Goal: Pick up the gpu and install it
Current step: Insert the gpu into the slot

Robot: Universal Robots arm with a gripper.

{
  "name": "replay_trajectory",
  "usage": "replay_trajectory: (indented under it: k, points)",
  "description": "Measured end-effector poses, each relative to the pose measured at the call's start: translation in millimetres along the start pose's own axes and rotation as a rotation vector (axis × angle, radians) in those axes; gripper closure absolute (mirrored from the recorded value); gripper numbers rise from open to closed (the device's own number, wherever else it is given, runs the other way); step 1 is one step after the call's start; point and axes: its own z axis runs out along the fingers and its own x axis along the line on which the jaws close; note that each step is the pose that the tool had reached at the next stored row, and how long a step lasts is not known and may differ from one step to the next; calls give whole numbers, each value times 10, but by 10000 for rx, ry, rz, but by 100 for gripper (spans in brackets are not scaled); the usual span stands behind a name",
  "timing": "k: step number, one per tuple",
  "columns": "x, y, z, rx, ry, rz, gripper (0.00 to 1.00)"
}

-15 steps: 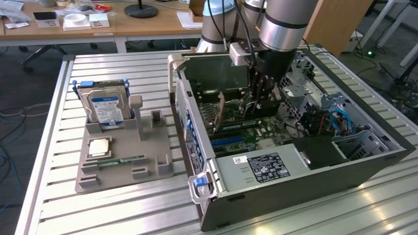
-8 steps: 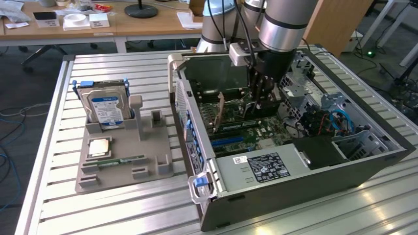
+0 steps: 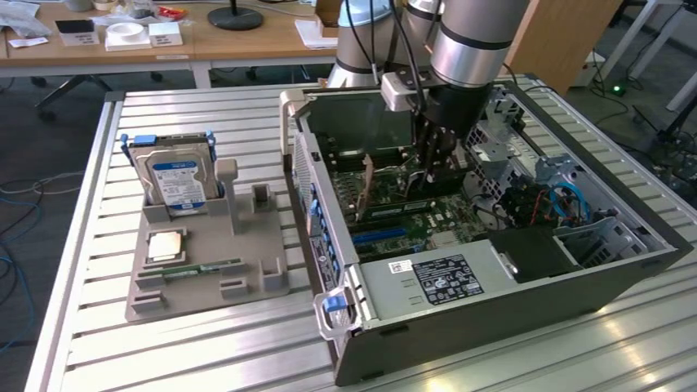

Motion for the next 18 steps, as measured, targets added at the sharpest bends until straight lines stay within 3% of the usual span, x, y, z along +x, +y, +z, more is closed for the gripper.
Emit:
replay_trajectory:
  k: [18]
  points:
    - [4, 47, 65, 2, -2, -4, 74]
